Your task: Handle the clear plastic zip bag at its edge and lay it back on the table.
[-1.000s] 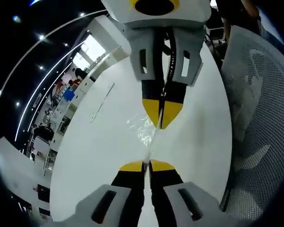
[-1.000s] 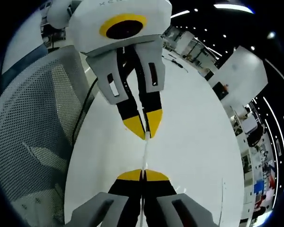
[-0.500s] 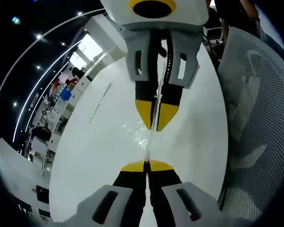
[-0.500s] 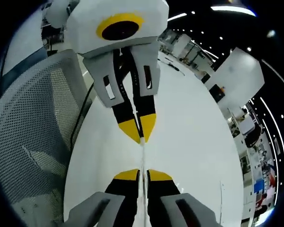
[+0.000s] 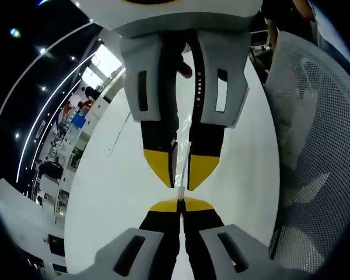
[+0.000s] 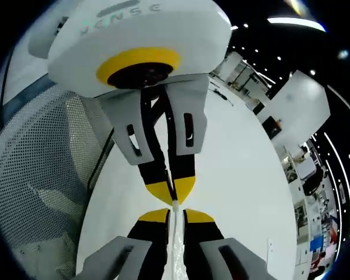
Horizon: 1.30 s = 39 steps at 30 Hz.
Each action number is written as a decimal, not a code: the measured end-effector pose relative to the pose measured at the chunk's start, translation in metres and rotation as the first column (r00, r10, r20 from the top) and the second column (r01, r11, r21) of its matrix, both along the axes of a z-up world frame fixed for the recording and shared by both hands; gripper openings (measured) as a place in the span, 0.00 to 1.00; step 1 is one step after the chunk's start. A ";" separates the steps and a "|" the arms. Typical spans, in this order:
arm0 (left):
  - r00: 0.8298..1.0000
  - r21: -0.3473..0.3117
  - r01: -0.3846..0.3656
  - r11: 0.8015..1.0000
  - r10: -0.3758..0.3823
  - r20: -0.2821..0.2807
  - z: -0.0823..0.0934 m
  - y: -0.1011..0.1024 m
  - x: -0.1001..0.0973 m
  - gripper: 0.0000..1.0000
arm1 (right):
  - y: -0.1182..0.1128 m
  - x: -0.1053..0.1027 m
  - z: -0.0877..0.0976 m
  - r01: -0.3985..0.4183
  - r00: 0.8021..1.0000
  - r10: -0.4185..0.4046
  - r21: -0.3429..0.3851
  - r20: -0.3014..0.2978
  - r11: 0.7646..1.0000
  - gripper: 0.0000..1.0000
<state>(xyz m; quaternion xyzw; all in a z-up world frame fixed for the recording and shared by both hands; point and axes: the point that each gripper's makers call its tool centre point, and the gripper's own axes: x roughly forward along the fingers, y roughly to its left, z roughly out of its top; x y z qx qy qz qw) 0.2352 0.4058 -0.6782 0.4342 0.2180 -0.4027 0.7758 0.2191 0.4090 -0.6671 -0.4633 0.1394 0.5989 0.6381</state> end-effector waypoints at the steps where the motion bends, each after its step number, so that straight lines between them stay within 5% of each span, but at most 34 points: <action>1: 1.000 0.000 0.001 1.000 -0.001 0.000 0.000 0.000 0.000 0.00 | 0.001 0.000 0.000 -0.002 1.000 0.002 0.001 0.000 1.000 0.05; 15: 1.000 0.008 0.015 1.000 -0.015 -0.008 0.004 -0.004 -0.005 0.00 | 0.003 -0.002 -0.006 -0.047 0.998 0.048 -0.046 0.027 0.998 0.00; 39: 1.000 0.017 0.025 1.000 -0.025 -0.019 -0.008 -0.003 -0.007 0.00 | -0.003 -0.003 -0.017 0.005 1.000 -0.006 -0.041 -0.007 0.999 0.00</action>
